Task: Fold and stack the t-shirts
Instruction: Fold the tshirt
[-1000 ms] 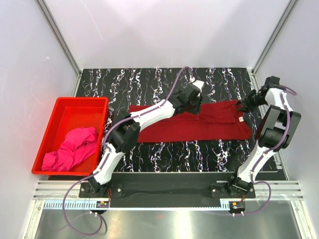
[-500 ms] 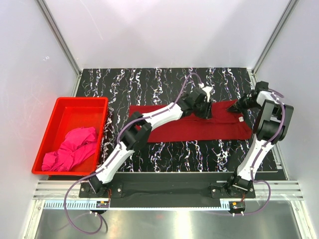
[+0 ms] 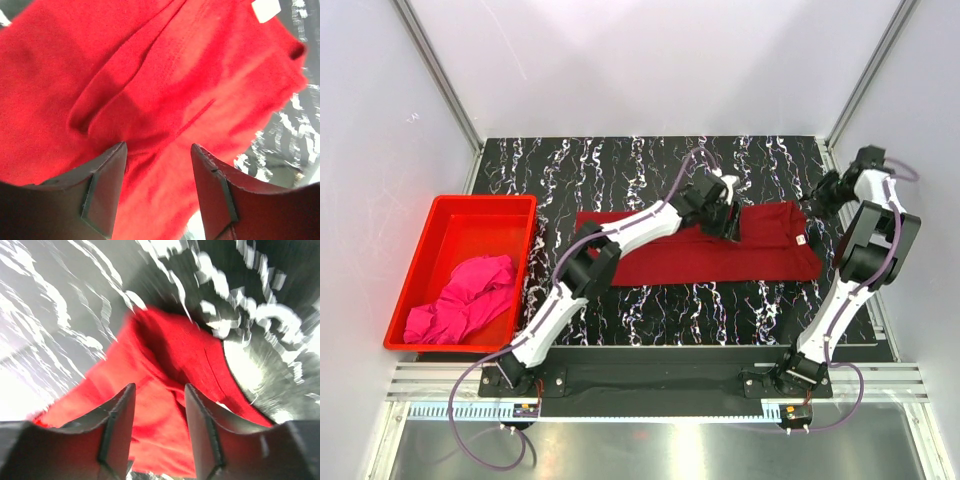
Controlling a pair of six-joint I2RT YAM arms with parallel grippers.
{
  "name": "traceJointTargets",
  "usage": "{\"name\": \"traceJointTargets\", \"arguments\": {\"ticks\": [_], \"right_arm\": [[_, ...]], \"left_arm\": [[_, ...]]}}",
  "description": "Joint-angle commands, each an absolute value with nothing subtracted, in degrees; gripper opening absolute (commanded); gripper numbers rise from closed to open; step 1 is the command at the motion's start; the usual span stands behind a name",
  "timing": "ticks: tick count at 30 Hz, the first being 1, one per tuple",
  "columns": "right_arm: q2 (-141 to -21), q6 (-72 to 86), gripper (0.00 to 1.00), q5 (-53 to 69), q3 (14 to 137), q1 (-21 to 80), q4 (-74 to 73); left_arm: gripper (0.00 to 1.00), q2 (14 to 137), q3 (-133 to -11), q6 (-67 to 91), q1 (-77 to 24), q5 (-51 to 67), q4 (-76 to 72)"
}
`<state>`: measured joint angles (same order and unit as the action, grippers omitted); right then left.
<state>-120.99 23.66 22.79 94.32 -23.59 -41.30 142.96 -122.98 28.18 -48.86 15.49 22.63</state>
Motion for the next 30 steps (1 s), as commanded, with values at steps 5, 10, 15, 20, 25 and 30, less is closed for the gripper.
{"name": "traceJointTargets", "arguments": {"ticks": [5,10,15,20,25,30], "right_arm": [[-122.6,18.98,0.58,20.21,107.57,-23.12,-46.67],[-125.06,18.81,0.57,18.9,109.68,-20.48,-46.76],[-126.56,18.28,0.41,15.39,110.39,-18.46,-47.72],[-128.23,17.32,0.33,12.31,111.79,-17.14,-48.6],[-129.81,16.35,0.32,8.89,115.22,-16.44,-51.06],[-131.66,15.82,0.35,7.82,117.15,-16.17,-52.64]], "left_arm": [[0.61,126.4,-119.9,31.28,-40.27,21.7,24.52],[0.56,120.07,-108.21,29.72,-34.02,21.2,25.13],[0.48,115.41,-99.16,23.04,-27.43,13.9,30.67],[0.43,111.54,-88.61,19.6,-22.5,7.22,30.85],[0.42,108.99,-83.5,18.9,-18.99,5.1,29.97],[0.4,108.72,-81.74,20.12,-17.49,2.38,31.55]]}}
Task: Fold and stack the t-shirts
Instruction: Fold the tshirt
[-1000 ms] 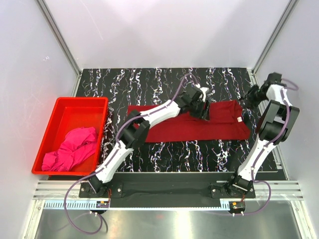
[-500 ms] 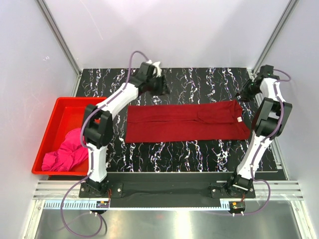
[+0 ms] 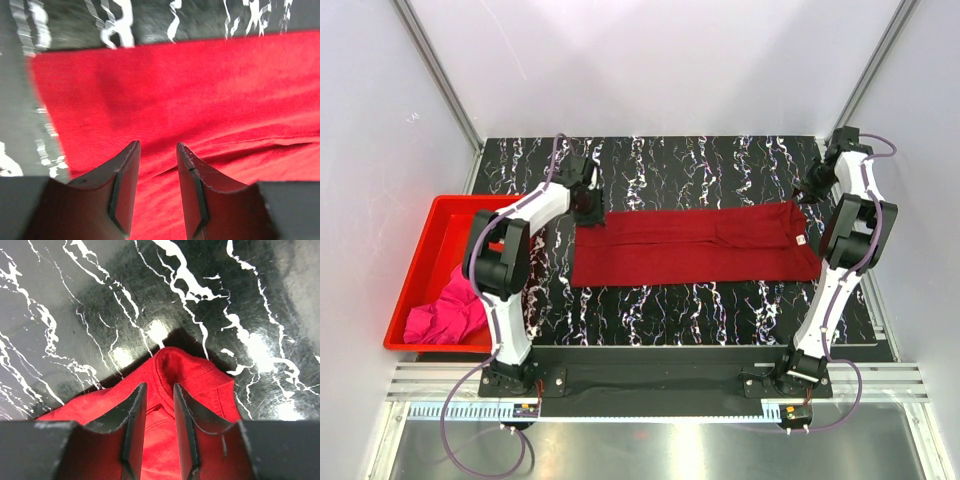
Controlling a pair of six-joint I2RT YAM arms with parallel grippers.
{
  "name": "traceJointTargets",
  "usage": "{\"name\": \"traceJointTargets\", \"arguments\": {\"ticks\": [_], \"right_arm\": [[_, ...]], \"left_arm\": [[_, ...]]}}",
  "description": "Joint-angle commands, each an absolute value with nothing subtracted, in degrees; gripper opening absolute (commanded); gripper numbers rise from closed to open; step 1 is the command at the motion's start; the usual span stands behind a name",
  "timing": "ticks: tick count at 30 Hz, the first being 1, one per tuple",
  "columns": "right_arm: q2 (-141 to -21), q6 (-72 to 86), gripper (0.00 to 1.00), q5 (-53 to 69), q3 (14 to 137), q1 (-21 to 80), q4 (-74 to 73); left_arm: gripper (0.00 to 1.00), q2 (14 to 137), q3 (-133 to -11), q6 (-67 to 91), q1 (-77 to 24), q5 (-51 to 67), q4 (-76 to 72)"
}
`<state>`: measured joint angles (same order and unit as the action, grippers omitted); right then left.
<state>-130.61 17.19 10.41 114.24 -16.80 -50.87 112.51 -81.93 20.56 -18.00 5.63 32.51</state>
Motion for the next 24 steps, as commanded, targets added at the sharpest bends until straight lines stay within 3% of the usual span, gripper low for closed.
{"name": "traceJointTargets", "arguments": {"ticks": [1,10,17,22,24], "right_arm": [[-131.92,15.65,0.36,7.82,117.42,-15.91,-52.82],[-134.56,15.47,0.35,6.07,118.74,-14.41,-52.56],[-134.21,15.56,0.23,2.91,118.74,-14.15,-52.38],[-133.68,15.12,0.39,0.18,118.48,-14.24,-52.47],[-133.86,14.77,0.38,0.26,118.83,-14.24,-52.91]], "left_arm": [[0.39,108.55,-81.56,20.3,-17.23,2.29,31.55],[0.38,109.07,-81.04,21.36,-16.61,0.09,33.13],[0.36,110.65,-81.47,21.97,-15.65,-1.58,34.72],[0.36,111.79,-81.3,22.24,-15.21,-2.28,35.16],[0.36,112.15,-81.21,22.32,-15.03,-2.37,35.24]]}}
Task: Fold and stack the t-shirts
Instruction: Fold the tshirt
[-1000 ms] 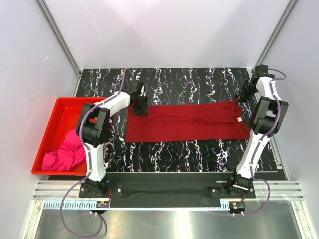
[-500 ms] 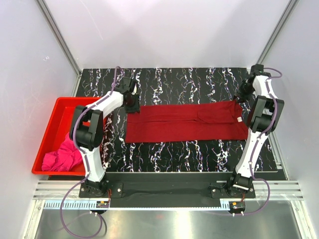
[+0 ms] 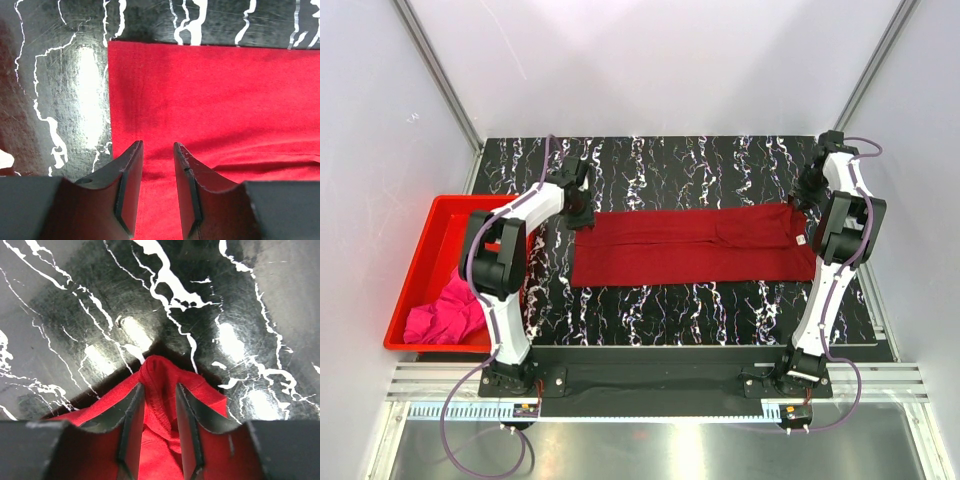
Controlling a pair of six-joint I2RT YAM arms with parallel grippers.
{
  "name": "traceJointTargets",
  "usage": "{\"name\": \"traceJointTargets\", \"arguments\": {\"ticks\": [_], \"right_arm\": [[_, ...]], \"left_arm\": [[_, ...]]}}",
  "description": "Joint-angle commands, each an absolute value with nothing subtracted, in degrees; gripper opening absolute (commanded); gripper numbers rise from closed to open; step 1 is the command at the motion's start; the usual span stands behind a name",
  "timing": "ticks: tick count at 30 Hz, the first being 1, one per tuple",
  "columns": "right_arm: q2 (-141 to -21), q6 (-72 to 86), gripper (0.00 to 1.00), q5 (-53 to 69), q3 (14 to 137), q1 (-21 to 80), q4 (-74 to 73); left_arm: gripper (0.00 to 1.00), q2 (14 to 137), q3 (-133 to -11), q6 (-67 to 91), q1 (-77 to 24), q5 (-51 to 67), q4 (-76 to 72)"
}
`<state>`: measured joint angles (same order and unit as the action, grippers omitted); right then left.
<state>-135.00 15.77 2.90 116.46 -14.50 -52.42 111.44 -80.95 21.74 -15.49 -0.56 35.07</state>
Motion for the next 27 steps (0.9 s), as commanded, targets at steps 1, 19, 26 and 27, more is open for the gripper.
{"name": "traceJointTargets", "arguments": {"ticks": [1,19,26,27], "right_arm": [[-134.03,14.68,0.37,0.18,118.92,-14.24,-53.08],[-136.49,17.22,0.0,-1.68,120.24,-15.55,-53.79],[-138.95,20.92,0.0,5.27,121.02,-16.96,-50.63],[-139.74,20.57,0.0,5.88,121.46,-16.96,-50.45]], "left_arm": [[0.36,112.41,-81.12,22.41,-15.03,-2.29,35.33],[0.35,115.31,-79.37,23.38,-13.27,-2.11,35.6],[0.35,115.58,-79.89,23.03,-13.27,-2.99,35.16],[0.35,115.66,-80.07,23.03,-13.27,-2.99,35.33]]}}
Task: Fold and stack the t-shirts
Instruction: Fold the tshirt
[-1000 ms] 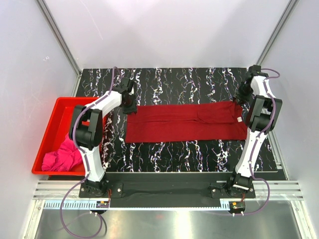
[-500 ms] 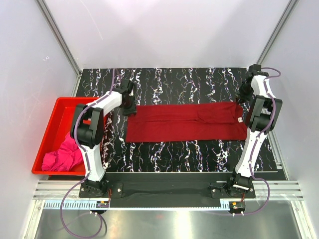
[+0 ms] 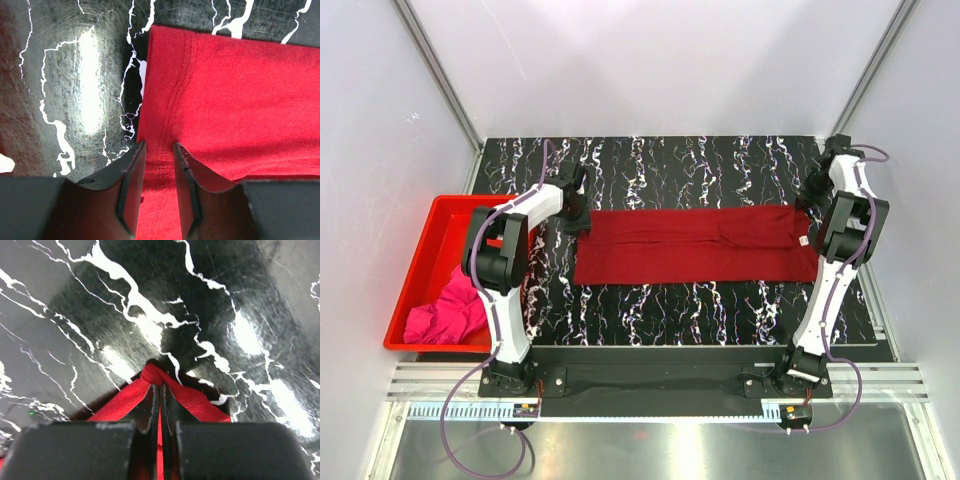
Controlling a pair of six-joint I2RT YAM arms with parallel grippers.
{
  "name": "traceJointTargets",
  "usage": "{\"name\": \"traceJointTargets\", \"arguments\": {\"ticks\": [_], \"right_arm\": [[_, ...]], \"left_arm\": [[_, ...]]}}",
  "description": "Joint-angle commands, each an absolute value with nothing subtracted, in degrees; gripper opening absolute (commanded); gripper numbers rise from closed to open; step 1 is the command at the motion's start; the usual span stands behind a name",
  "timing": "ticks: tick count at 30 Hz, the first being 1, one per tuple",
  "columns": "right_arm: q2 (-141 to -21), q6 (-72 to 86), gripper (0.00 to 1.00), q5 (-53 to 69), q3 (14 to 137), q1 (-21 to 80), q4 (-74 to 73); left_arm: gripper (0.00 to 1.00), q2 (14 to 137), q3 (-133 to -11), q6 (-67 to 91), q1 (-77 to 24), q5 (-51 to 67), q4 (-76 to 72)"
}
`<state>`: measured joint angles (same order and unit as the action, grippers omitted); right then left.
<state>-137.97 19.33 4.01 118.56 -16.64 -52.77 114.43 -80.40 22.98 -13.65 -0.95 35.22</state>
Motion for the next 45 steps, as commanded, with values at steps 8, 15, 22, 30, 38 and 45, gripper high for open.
{"name": "traceJointTargets", "arguments": {"ticks": [8,15,22,30,38,45], "right_arm": [[-146.16,23.45,0.05,10.11,133.4,-14.24,-50.8],[-153.28,29.53,0.29,9.59,155.18,-12.13,-56.85],[-135.81,26.55,0.58,-5.86,142.32,-9.76,-63.1],[-122.63,35.49,0.67,-7.05,121.0,1.82,-67.16],[-124.68,50.09,0.7,-4.74,111.87,21.05,-58.78],[-141.3,52.03,0.79,-10.63,133.75,30.75,-70.92]], "left_arm": [[0.35,113.92,-79.72,22.24,-13.45,-3.69,35.95],[0.5,100.03,-76.29,22.41,-15.9,-5.45,38.05],[0.59,85.79,-74.62,22.42,-17.05,-6.06,42.88],[0.61,75.68,-74.1,21.97,-17.05,-5.1,43.95],[0.61,69.88,-70.14,24.34,-17.14,-2.2,42.1],[0.62,66.19,-68.73,22.07,-17.14,-1.23,43.24]]}}
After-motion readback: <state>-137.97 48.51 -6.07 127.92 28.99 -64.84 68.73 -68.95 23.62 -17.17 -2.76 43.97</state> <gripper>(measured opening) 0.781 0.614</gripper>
